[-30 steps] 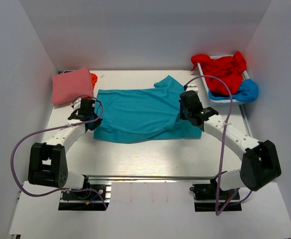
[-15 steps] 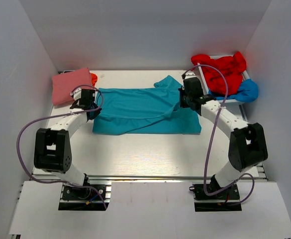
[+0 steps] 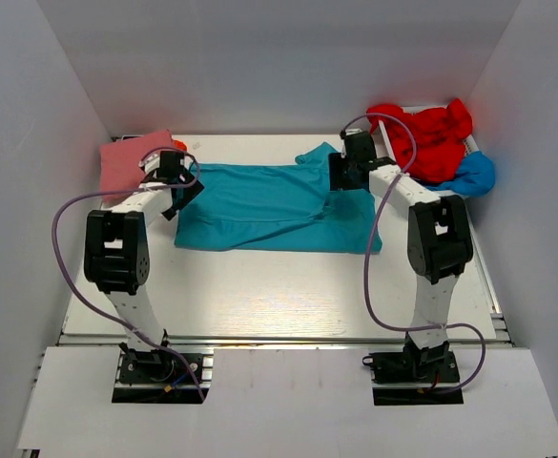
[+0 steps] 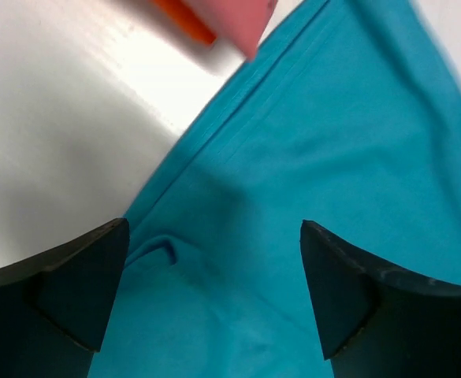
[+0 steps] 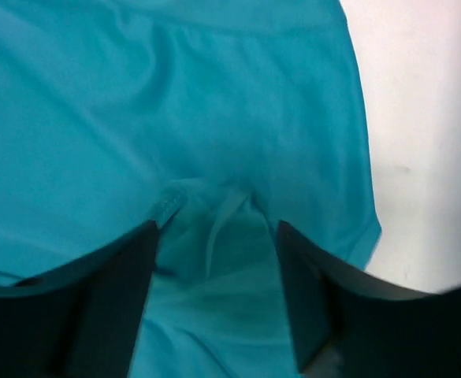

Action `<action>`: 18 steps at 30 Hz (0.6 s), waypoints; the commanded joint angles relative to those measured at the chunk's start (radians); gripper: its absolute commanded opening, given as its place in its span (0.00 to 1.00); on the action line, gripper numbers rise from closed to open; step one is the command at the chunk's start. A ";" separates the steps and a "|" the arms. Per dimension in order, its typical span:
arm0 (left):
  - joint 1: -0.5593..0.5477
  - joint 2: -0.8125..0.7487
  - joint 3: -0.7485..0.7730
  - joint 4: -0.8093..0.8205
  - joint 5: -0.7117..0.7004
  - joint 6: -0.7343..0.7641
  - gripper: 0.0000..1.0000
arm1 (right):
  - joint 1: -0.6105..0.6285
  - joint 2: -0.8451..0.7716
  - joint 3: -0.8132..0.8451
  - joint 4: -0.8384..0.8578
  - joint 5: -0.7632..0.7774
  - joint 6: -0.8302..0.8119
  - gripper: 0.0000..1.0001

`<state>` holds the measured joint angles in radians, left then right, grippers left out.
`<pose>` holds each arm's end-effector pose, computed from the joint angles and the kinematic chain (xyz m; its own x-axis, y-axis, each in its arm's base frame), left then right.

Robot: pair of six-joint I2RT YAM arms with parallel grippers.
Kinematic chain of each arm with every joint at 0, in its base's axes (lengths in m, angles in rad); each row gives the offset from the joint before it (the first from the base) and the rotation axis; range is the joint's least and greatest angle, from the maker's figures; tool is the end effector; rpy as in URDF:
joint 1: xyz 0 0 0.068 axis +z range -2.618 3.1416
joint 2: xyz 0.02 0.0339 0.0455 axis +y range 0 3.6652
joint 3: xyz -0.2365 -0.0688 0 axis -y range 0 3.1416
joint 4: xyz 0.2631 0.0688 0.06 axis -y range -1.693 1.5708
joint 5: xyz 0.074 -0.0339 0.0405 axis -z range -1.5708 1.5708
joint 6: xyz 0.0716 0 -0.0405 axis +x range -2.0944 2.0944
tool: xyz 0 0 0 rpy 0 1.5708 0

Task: Fold and stack the t-shirts
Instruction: Fold the flattened tshirt in 1/3 of the way

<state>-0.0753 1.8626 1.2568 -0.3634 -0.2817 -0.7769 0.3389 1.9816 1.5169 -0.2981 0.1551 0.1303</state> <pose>0.4196 -0.0117 0.1218 -0.5269 -0.6356 -0.5643 -0.6367 0.7350 -0.2333 0.4575 0.1495 0.1660 -0.6751 -0.1019 -0.7306 -0.1366 0.9906 -0.0119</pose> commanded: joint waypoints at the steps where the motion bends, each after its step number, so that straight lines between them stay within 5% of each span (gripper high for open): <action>1: 0.011 -0.034 0.070 -0.017 0.041 0.022 1.00 | -0.008 0.013 0.109 -0.018 -0.074 -0.018 0.70; 3: 0.011 -0.058 0.070 0.012 0.080 0.057 1.00 | -0.009 -0.032 0.098 -0.021 -0.101 -0.015 0.90; 12: -0.021 -0.175 -0.072 0.122 0.383 0.280 1.00 | 0.000 -0.233 -0.274 0.103 -0.363 0.038 0.90; 18: -0.021 -0.256 -0.174 0.156 0.484 0.332 1.00 | 0.024 -0.167 -0.264 0.178 -0.575 0.035 0.90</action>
<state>-0.0971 1.6871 1.1137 -0.2451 0.1078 -0.5056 0.3435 1.7855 1.2274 -0.1986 -0.2695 0.1555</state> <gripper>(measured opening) 0.995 0.904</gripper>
